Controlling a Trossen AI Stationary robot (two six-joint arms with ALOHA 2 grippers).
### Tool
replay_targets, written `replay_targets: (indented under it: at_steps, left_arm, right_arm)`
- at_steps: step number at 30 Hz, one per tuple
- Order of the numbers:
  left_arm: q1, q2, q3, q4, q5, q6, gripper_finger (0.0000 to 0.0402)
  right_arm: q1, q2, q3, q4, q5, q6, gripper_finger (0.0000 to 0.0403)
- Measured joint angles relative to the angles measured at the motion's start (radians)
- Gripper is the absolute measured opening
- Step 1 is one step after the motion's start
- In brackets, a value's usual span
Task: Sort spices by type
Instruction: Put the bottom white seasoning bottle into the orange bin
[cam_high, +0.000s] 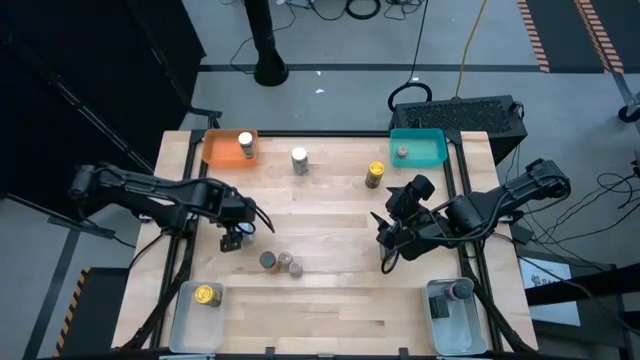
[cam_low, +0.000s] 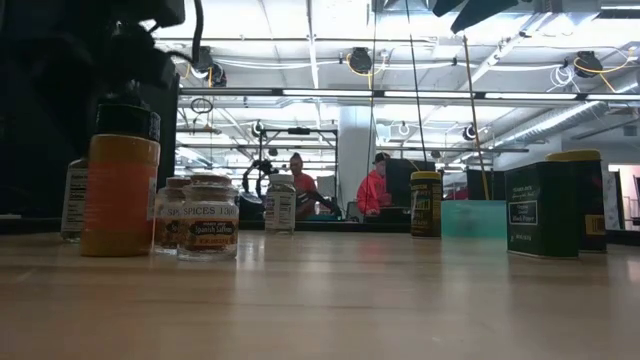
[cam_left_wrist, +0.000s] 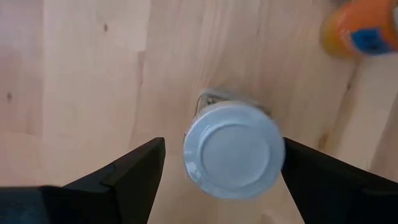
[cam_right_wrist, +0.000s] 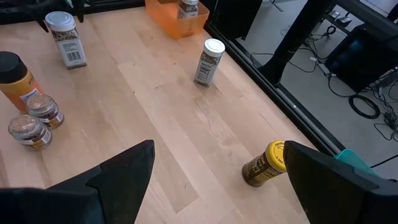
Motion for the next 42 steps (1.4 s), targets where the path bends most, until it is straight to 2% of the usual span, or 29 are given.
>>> replay_targets:
  at_steps: [5,12,17,20,22,25,29,33,39,42]
  left_arm:
    - [0.0,0.003,-0.017,0.067,0.0,0.022,0.0299]
    - [0.0,0.003,-0.018,0.053,0.002,0.016,0.0216]
    - [0.0,0.003,-0.013,0.051,-0.009,0.015,0.0213]
    - [0.0,0.003,0.041,0.015,-0.021,0.012,0.0213]
    - [0.002,0.003,0.101,-0.019,-0.079,-0.011,0.0213]
    - [0.036,0.003,0.22,-0.089,-0.222,-0.063,0.0213]
    - [0.133,0.002,0.4,-0.159,-0.302,-0.115,0.0213]
    - [0.288,0.002,0.541,-0.214,-0.352,-0.116,0.0213]
    - [0.571,0.002,0.588,-0.233,-0.38,-0.207,0.0213]
    - [0.708,0.024,0.59,-0.232,-0.351,-0.165,0.0213]
  right_arm:
    - [0.0,0.0,0.0,0.0,0.0,-0.001,0.0338]
    - [0.0,0.0,0.0,0.0,0.0,-0.002,0.0338]
    - [0.0,0.0,0.0,0.0,0.001,-0.002,0.0338]
    - [0.0,0.0,0.0,0.0,0.0,-0.003,0.0338]
    - [-0.001,0.0,0.0,0.0,-0.003,-0.004,0.0338]
    - [-0.017,0.0,0.0,0.0,-0.044,-0.016,0.0338]
    - [-0.054,0.0,0.0,-0.001,-0.082,-0.049,0.0338]
    - [-0.093,0.0,0.0,-0.001,-0.085,-0.085,0.0338]
    - [-0.139,0.0,0.0,0.0,-0.137,-0.142,0.0338]
    - [-0.157,0.0,0.0,0.0,-0.14,-0.158,0.0338]
